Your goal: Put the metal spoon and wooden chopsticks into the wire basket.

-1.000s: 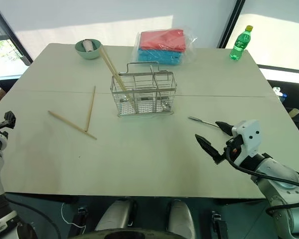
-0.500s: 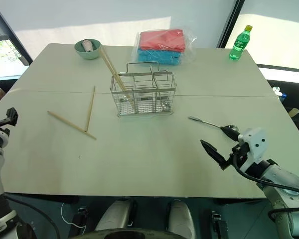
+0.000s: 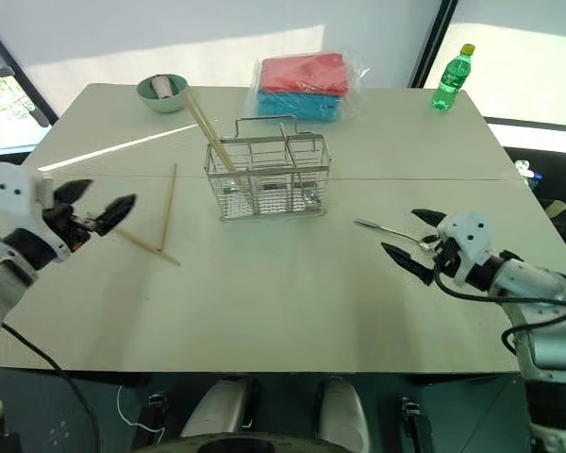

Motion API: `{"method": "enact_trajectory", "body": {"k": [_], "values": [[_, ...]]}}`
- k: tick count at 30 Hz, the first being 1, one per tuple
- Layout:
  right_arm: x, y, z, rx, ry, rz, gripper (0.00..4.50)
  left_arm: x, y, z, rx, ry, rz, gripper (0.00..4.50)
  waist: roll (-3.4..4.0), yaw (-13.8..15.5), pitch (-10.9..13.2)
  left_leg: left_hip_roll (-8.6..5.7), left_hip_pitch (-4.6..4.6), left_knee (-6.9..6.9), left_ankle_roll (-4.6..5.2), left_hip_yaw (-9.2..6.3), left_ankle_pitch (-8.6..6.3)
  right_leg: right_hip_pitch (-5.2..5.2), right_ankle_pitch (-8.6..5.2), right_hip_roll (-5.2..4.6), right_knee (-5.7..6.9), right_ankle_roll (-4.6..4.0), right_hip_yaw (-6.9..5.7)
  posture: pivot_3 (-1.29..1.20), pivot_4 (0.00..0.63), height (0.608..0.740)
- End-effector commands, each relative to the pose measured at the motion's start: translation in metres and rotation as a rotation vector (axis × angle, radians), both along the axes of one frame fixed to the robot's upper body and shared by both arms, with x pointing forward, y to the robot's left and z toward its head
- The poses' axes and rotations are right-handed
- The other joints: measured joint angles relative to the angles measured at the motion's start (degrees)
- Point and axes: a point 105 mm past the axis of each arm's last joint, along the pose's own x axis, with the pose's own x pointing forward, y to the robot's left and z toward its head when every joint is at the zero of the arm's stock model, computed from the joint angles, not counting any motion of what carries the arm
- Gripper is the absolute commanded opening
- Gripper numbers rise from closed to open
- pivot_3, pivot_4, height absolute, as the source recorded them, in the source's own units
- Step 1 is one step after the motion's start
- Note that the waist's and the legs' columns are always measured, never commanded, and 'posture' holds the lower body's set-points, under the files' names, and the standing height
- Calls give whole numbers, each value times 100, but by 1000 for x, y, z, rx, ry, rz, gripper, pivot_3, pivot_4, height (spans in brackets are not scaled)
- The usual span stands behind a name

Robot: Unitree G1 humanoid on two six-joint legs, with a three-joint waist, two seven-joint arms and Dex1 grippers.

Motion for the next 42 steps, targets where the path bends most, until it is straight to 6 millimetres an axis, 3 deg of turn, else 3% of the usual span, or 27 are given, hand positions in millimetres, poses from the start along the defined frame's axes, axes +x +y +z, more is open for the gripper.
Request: {"method": "enact_trajectory", "body": {"k": [1, 4, 8, 16, 22, 25, 28, 32, 38, 41, 42], "values": [[17, 6, 1, -94, 14, 83, 4500, -16, -36, 7, 101, 32, -279, 4396, 1, -4, 1, 0, 2, 0, 0, 0, 0, 2, 0, 0, 0, 0, 0, 0, 150, 667], [38, 4, -7, -169, 58, 112, 4500, -27, -53, 6, 170, 71, -453, 4396, 12, -17, 8, -1, 0, -2, 0, 4, 0, 0, 0, 5, -3, -1, 0, 0, 150, 667], [55, -1, -15, -188, 182, 137, 4500, -33, -64, 9, 198, 89, -562, 4396, 21, -10, 23, -2, -3, -2, 1, 5, 0, -1, 0, 5, -3, -1, 0, 0, 150, 667], [73, -27, -25, -261, 435, 45, 4500, -32, -70, 14, 227, 47, -573, 4396, 27, -138, 39, -5, -3, -3, 1, 0, 1, 2, 0, 6, -2, -1, -1, 0, 150, 667], [74, -28, -28, -345, 479, 60, 4500, -34, -71, 15, 234, 35, -560, 4396, 35, -193, 44, -4, 0, -6, 1, 1, 1, 1, 1, 8, 3, 1, 0, 0, 150, 667], [75, -29, -30, -415, 480, 66, 3685, -35, -72, 19, 239, 25, -563, 4500, 34, -220, 44, -5, 3, -4, 0, 2, 2, 2, 2, 9, 5, 3, 0, 0, 150, 667], [77, -26, -29, -436, 474, 70, 2262, -32, -72, 24, 238, 7, -552, 4500, 33, -250, 44, -6, 6, -2, -3, -1, 3, 9, 3, 10, 5, 4, 0, 0, 150, 667], [77, -22, -30, -412, 479, 78, 49, -31, -71, 28, 237, -10, -542, 4500, 31, -280, 43, -7, 8, 0, -5, -2, 5, 11, 3, 10, 7, 5, 0, 0, 150, 667], [79, -21, -26, -412, 441, 65, 49, -26, -71, 35, 211, -30, -536, 4500, 32, -284, 43, -7, 9, -1, -6, -2, 6, 10, 4, 11, 11, 6, 0, 0, 150, 667], [82, -21, -19, -415, 369, 59, 49, -24, -71, 36, 201, -32, -533, 4500, 32, -283, 43, -7, 9, -1, -7, -2, 6, 10, 6, 12, 12, 10, 0, 0, 150, 667], [82, -17, -8, -363, 336, 58, 49, -23, -71, 37, 200, -35, -533, 4500, 33, -283, 44, -7, 9, -1, -7, -2, 6, 9, 11, 12, 12, 19, 1, 0, 150, 667]]}}
